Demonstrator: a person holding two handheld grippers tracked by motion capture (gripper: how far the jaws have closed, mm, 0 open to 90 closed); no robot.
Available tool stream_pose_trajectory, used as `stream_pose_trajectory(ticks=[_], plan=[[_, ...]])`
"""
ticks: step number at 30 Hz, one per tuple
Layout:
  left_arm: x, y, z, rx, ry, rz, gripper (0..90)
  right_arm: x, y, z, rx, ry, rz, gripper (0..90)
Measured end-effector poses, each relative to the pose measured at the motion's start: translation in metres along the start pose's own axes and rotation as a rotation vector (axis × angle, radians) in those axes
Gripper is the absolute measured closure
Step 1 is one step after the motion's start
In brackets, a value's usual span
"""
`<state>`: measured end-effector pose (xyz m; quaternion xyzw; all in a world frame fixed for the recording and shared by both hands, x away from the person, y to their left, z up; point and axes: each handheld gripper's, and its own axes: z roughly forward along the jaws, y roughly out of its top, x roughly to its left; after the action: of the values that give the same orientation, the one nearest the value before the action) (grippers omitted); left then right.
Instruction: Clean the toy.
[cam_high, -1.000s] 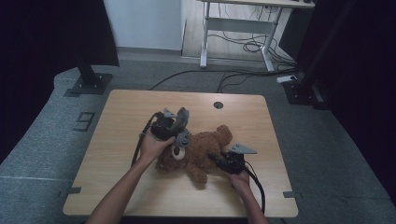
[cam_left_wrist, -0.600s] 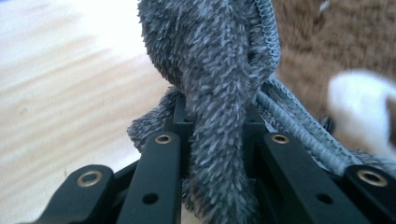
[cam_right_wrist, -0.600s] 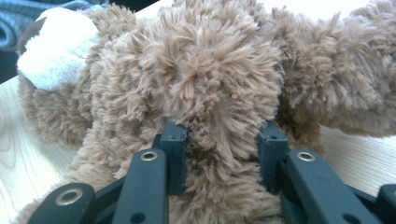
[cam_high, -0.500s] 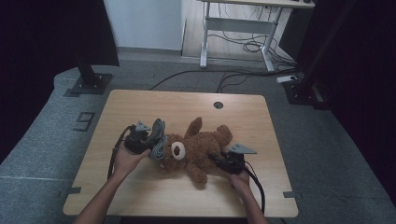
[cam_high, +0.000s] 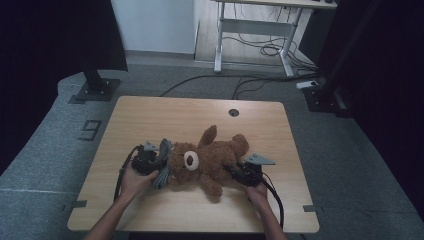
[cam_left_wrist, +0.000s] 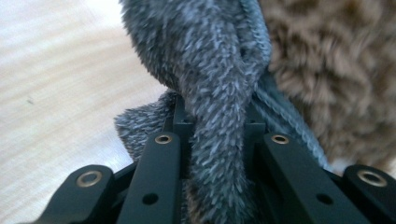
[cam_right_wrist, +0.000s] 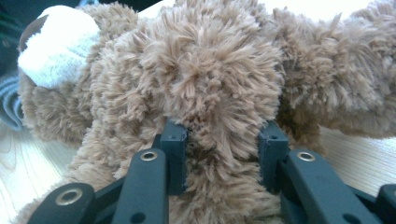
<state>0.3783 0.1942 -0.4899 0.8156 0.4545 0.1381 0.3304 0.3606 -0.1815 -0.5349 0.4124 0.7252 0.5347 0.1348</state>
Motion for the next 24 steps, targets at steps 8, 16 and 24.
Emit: stream_pose_trajectory(ticks=[8,16,24], plan=[[-0.046,0.079,-0.018,-0.166,-0.048,0.092,75.2,0.0,0.0,0.0,-0.001,0.0,0.003,63.6],[-0.119,0.141,0.036,-0.104,-0.152,0.201,75.0,0.001,0.0,0.0,-0.005,-0.003,0.0,63.6],[-0.148,0.145,0.081,-0.022,-0.166,0.244,74.3,0.001,-0.001,0.0,-0.002,-0.01,0.0,63.6]])
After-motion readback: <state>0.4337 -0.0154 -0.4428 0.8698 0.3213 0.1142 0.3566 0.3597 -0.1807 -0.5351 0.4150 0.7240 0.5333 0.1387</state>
